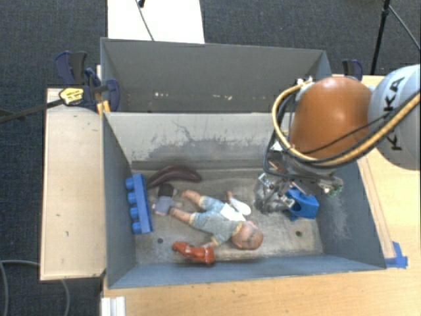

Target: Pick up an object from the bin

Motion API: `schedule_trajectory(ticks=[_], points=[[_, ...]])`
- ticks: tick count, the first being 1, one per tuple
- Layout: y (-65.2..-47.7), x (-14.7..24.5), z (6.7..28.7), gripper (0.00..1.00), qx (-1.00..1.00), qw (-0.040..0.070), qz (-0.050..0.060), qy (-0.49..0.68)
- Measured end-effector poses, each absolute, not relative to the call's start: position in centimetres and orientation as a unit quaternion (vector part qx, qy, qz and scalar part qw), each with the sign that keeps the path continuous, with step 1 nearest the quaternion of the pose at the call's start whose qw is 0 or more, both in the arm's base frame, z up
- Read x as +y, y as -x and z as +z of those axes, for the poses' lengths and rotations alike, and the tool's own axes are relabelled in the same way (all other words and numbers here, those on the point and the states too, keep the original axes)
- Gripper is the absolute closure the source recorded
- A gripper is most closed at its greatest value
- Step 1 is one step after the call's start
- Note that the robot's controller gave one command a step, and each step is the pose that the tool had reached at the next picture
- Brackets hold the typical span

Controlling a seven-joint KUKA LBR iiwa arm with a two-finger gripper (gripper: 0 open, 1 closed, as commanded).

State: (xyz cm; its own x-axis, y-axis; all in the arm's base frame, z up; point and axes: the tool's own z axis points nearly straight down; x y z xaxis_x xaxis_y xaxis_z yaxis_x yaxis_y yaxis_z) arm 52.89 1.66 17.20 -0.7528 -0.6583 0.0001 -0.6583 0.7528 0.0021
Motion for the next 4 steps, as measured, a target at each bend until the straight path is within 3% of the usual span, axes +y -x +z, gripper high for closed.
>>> schedule_trajectory(ticks=[1, 2, 3, 4], points=[[-54.1, -0.4, 23.4, 1.0, -0.93, -0.001, -0.001, -0.368], [-53.4, 2.2, 13.1, 0.0, -0.865, -0.003, 0.001, -0.503], [-53.2, 2.8, 11.4, 1.0, -0.86, -0.003, 0.0, -0.511], [-53.2, 2.8, 11.4, 1.0, -0.86, -0.003, 0.0, -0.51]])
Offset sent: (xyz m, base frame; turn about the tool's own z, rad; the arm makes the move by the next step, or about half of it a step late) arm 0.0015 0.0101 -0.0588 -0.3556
